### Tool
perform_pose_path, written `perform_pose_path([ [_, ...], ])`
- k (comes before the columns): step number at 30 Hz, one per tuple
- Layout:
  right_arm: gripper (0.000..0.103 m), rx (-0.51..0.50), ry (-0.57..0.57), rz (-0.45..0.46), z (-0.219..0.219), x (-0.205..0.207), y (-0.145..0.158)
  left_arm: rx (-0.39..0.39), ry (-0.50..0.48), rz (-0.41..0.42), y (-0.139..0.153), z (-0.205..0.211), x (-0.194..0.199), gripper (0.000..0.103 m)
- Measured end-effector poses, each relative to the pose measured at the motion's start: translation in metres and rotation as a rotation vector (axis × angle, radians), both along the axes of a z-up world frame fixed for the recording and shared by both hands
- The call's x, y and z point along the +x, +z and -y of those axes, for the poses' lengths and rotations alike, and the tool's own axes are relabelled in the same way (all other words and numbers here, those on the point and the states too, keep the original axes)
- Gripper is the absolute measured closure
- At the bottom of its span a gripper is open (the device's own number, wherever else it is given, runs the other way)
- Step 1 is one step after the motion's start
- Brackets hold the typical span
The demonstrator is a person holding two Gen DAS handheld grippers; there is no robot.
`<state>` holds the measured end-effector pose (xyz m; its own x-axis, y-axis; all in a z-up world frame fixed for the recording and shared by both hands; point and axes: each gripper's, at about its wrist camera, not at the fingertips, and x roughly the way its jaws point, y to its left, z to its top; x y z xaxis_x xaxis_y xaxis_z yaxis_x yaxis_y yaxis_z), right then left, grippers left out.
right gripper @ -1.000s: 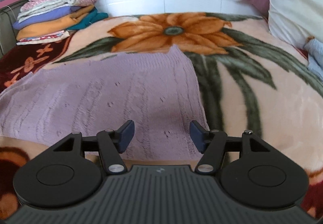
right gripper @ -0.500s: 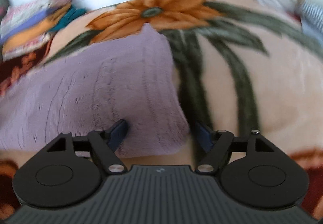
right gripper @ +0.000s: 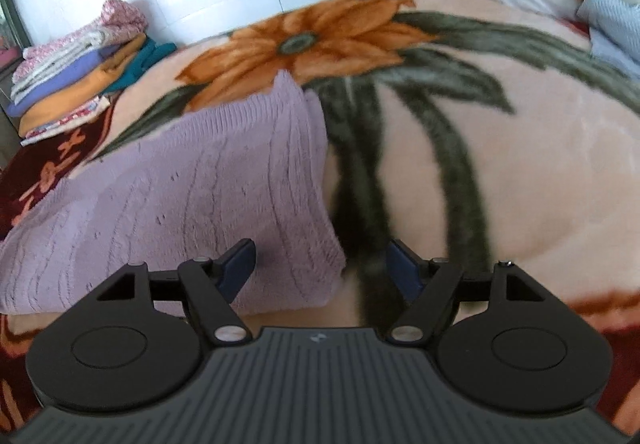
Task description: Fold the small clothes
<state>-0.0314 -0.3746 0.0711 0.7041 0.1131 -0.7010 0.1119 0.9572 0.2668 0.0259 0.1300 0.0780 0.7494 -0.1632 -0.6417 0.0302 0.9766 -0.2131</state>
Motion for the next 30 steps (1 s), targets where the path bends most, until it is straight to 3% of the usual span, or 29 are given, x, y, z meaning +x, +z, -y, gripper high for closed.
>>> perform_pose_path([
  [10,0.014,0.143,-0.018,0.036,0.024,0.008,0.010,-0.030,-0.033,-0.023,0.003,0.030,0.006,0.088],
  [25,0.014,0.245,0.045,-0.042,0.014,0.032,-0.026,-0.025,-0.004,-0.075,-0.032,0.030,0.028,0.088],
  [30,0.006,0.259,0.059,-0.030,0.009,0.037,-0.032,0.002,-0.024,-0.076,-0.036,0.037,0.030,0.088],
])
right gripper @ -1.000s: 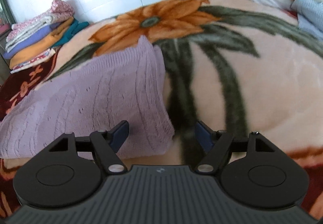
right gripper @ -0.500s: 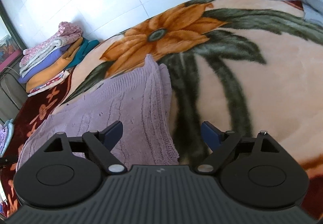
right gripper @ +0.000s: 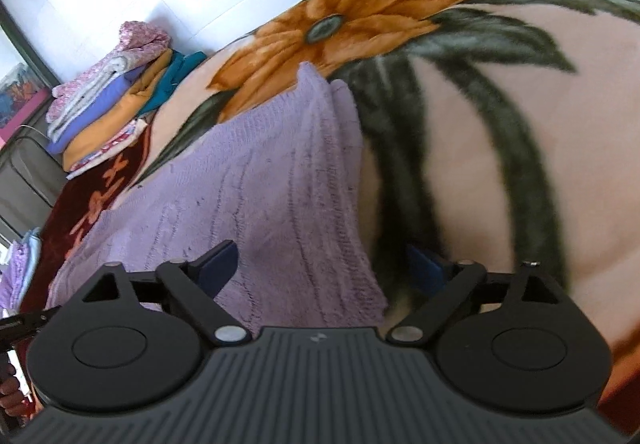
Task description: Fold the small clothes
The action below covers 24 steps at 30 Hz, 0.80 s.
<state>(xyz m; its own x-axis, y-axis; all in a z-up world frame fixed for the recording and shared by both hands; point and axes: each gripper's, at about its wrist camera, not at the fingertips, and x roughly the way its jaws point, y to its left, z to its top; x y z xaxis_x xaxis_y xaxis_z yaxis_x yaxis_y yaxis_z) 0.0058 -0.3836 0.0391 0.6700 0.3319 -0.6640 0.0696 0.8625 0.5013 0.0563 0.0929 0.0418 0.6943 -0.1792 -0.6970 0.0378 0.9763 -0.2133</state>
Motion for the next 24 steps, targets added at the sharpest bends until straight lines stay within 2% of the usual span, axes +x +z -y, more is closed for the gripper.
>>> perform_pose_path([
  [3,0.007,0.025,-0.001,0.008,0.002,0.004,-0.003,0.042,-0.009,0.009,0.000,0.007,-0.001,0.088],
  [4,0.012,0.030,0.005,0.014,0.002,0.004,-0.003,0.052,-0.011,0.011,0.000,0.009,-0.001,0.088],
  [5,0.024,0.038,0.014,0.022,0.003,0.003,-0.001,0.059,-0.012,0.011,0.000,0.010,-0.002,0.088],
  [7,0.035,0.120,0.049,0.016,0.005,0.003,-0.001,0.061,-0.012,0.009,0.000,0.010,-0.001,0.088],
  [11,0.036,0.190,0.022,-0.010,0.009,0.002,-0.009,0.061,-0.006,-0.005,0.000,0.011,0.000,0.088],
  [16,0.034,0.357,-0.056,-0.043,0.021,0.007,-0.027,0.065,-0.010,-0.014,0.002,0.013,0.001,0.088],
  [19,0.035,0.359,-0.057,-0.038,0.019,0.009,-0.026,0.047,-0.004,-0.018,0.002,0.012,0.000,0.088],
  [21,0.046,0.310,-0.042,-0.029,0.015,0.007,-0.024,0.031,-0.003,-0.022,0.002,0.012,-0.001,0.088],
  [22,0.060,0.298,-0.034,-0.033,0.014,0.006,-0.024,0.026,-0.005,-0.023,0.003,0.011,-0.001,0.088],
  [23,0.065,0.323,-0.031,-0.042,0.015,0.006,-0.025,0.022,-0.008,-0.025,0.004,0.011,-0.002,0.088],
  [24,0.065,0.354,-0.036,-0.047,0.017,0.005,-0.028,0.021,-0.010,-0.026,0.005,0.010,-0.003,0.088],
])
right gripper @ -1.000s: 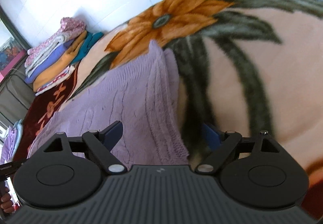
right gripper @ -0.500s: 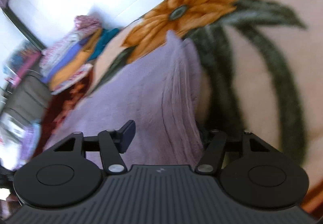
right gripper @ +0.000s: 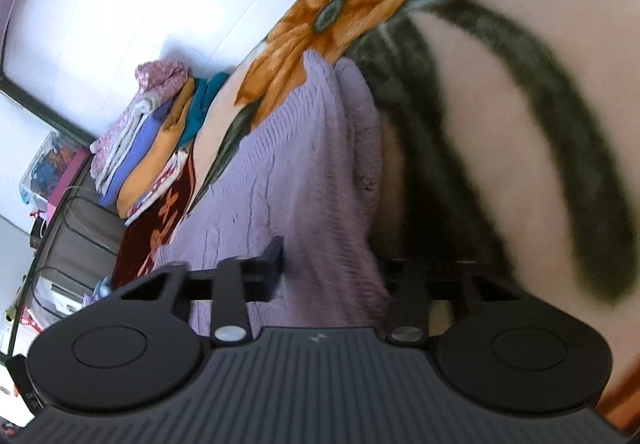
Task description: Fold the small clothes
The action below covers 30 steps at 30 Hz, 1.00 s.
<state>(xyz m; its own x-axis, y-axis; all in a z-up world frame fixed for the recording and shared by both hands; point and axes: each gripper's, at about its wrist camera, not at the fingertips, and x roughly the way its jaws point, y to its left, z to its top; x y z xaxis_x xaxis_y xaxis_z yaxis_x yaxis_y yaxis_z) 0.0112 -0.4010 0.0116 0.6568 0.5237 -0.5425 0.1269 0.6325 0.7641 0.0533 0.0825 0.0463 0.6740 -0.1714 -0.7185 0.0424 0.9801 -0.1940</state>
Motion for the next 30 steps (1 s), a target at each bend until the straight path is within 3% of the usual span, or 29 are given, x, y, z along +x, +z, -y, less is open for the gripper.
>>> perform_pose_path([
  [4,0.065,0.034,-0.030,-0.019,0.003,0.000,-0.006,0.000,-0.009,-0.004,0.004,-0.002,-0.004,0.088],
  [9,0.065,-0.020,-0.026,-0.006,-0.002,-0.002,0.002,0.009,-0.005,-0.005,0.008,-0.005,-0.008,0.088],
  [13,0.071,-0.114,-0.013,0.045,-0.014,-0.004,0.024,0.014,-0.007,-0.002,0.011,-0.007,-0.010,0.088],
  [20,0.073,-0.109,0.057,0.151,-0.034,0.001,0.076,0.044,-0.014,0.021,0.022,-0.013,-0.010,0.088],
  [30,0.074,-0.194,0.228,0.270,-0.116,0.020,0.141,0.058,0.004,0.047,0.032,-0.038,-0.009,0.088],
])
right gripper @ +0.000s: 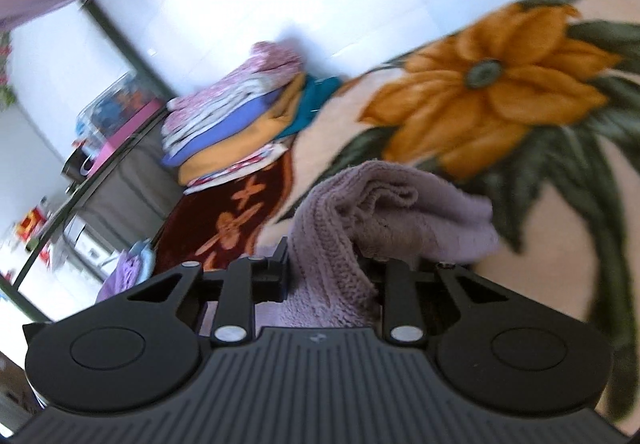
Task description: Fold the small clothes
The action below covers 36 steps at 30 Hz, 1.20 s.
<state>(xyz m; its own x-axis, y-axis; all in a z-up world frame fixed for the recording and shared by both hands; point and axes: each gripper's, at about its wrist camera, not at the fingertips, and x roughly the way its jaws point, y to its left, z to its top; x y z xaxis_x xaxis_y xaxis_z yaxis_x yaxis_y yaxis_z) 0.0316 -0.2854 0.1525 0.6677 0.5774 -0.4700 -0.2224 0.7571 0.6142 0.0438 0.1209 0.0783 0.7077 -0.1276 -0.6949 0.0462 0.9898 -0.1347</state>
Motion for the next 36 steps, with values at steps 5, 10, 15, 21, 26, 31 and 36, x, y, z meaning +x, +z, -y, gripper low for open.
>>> perform_pose_path([
  [5,0.074,-0.034,0.113,0.042,-0.058,0.008,0.025,-0.014,0.017,0.005,-0.003,-0.017,-0.003,0.088],
  [10,0.075,-0.076,0.251,0.064,-0.126,0.015,0.035,-0.025,0.040,-0.005,-0.007,-0.031,-0.003,0.088],
  [15,0.075,-0.185,0.368,0.016,-0.205,0.021,0.006,-0.036,0.053,-0.005,-0.010,-0.041,-0.004,0.088],
  [21,0.073,-0.328,0.432,-0.011,-0.266,0.011,-0.047,-0.046,0.063,-0.005,-0.016,-0.053,-0.006,0.088],
  [26,0.048,-0.320,0.445,0.034,-0.268,-0.010,-0.040,-0.062,0.057,0.013,-0.014,-0.058,-0.004,0.088],
  [31,0.037,-0.301,0.461,0.098,-0.259,-0.031,-0.025,-0.111,0.049,0.039,-0.003,-0.058,-0.002,0.088],
  [36,0.036,-0.260,0.398,0.135,-0.222,-0.050,-0.010,-0.113,0.010,0.083,0.013,-0.048,0.000,0.088],
])
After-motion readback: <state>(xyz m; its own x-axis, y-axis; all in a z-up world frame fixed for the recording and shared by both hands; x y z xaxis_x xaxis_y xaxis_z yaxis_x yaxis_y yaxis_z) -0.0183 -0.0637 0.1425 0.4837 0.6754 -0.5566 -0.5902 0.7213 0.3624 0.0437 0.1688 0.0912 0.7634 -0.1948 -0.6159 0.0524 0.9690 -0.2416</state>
